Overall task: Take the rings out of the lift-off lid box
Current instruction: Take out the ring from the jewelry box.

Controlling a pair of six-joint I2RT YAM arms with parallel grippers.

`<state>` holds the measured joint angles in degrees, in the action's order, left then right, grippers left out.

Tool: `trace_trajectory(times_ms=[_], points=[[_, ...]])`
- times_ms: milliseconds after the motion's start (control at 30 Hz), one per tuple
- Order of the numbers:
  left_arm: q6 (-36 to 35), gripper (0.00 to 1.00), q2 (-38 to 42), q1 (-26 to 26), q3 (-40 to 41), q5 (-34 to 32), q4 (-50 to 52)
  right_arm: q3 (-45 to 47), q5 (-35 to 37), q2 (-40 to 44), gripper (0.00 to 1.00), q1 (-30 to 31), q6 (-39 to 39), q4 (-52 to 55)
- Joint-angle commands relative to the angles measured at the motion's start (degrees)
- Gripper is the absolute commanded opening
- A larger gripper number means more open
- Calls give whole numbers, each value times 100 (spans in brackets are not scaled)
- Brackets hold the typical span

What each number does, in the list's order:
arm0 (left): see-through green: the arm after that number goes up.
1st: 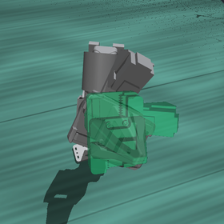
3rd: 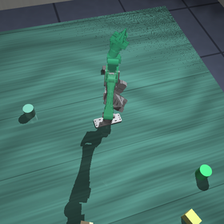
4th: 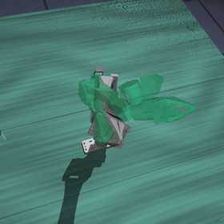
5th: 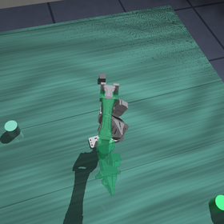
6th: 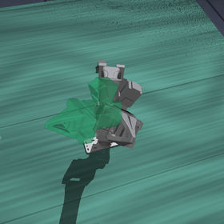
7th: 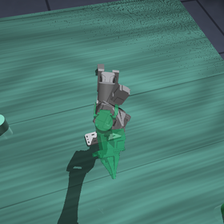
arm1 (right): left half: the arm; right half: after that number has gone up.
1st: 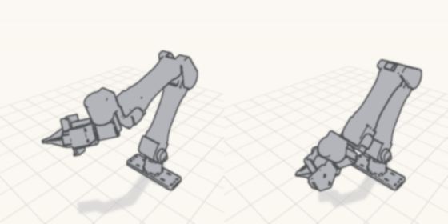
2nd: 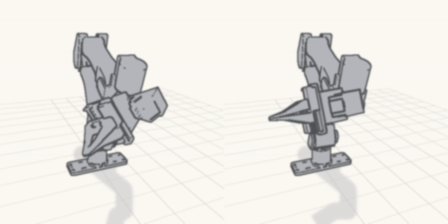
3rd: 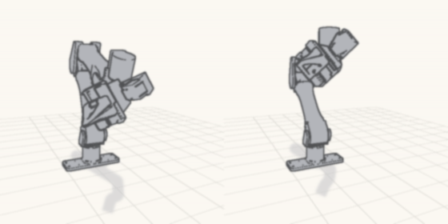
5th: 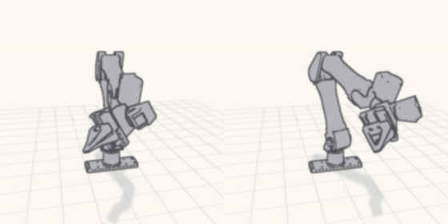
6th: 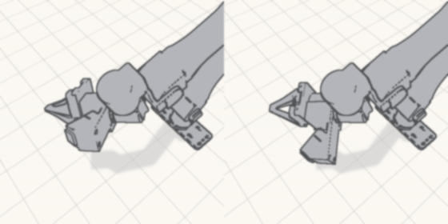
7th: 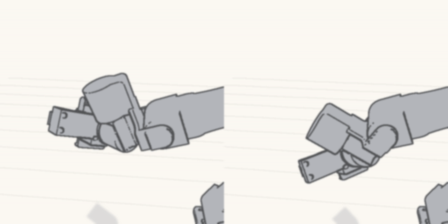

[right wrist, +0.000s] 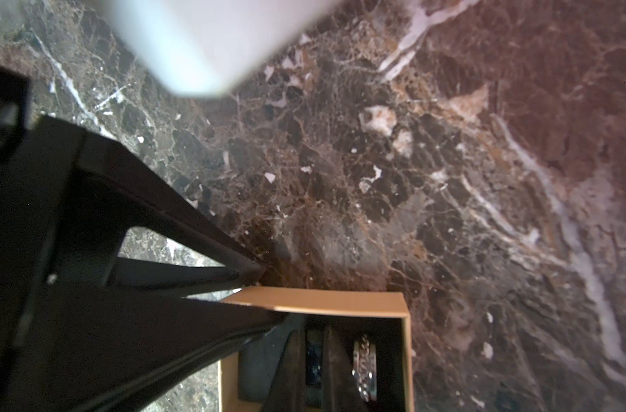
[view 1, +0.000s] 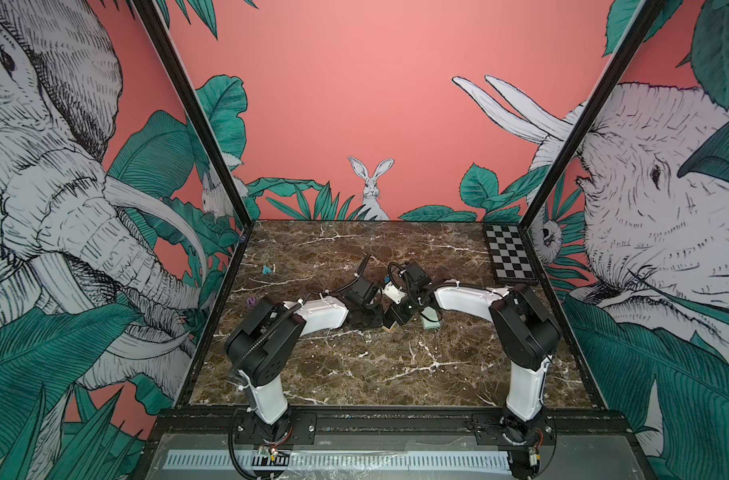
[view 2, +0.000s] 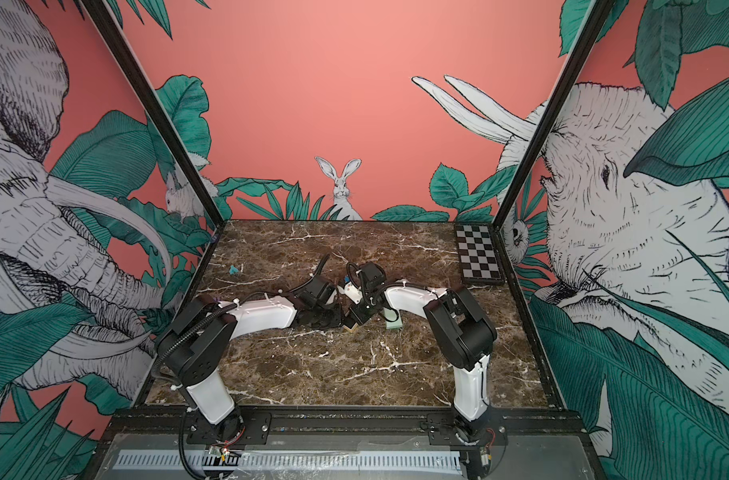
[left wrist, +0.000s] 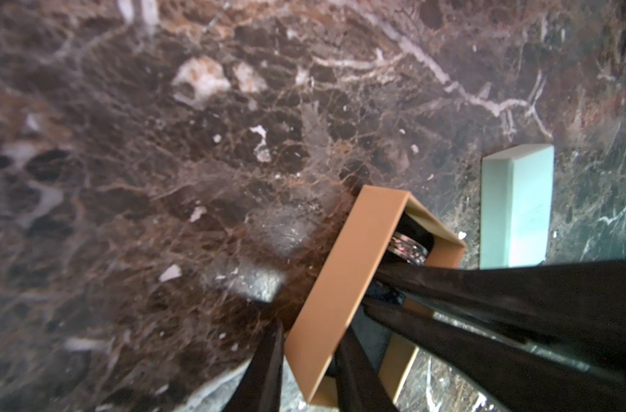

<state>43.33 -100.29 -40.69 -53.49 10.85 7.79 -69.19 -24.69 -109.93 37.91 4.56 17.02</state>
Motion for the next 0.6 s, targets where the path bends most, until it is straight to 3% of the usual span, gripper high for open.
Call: trace_trajectory(times_ms=[0,200,567], points=[[15,24,-72,17,-24,-218,344,57,-184,-21,2,49,19,63],[-20,16,-68,17,-121,-404,655,142,-356,80,0,49,-66,-97],[-101,13,-33,17,-198,-514,911,580,-538,321,0,49,-444,-903]])
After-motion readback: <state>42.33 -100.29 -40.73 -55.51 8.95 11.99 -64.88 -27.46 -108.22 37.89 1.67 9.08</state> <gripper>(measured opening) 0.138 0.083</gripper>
